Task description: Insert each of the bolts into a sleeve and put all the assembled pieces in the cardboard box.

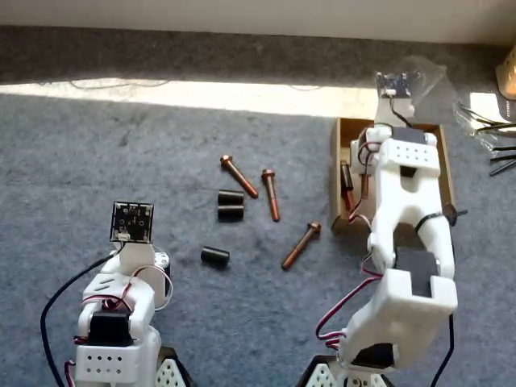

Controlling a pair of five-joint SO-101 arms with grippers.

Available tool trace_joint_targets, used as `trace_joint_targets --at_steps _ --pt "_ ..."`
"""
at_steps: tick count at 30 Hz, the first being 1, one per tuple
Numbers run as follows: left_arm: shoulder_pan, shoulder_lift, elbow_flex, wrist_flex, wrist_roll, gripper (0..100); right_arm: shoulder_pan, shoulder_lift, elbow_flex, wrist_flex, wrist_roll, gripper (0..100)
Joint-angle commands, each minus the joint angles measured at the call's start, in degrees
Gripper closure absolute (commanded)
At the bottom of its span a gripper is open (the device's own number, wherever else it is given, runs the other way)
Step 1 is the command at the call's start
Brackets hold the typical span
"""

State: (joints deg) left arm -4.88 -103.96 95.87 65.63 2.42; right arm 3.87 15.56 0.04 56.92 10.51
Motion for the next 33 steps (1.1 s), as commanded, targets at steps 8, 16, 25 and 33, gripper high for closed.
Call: trace_joint_targets --at_steps 8,16,25,33 --pt "-0.40 -0.13 1.27 -0.18 -0.35 99 1.36 19.65 -27.47 10.42 0.53 98.9" --pt "-0.40 -0.13 1.27 -0.18 -0.35 99 1.36 29.93 -43.21 19.91 0.53 98.8" --pt "-0.40 -0.13 1.27 -0.18 -0.35 99 1.01 35.21 -56.57 30.81 0.44 85.6" --pt "-0.48 -0.13 1.27 -0.18 -0.35 99 0.57 35.21 -70.81 38.55 0.44 85.6"
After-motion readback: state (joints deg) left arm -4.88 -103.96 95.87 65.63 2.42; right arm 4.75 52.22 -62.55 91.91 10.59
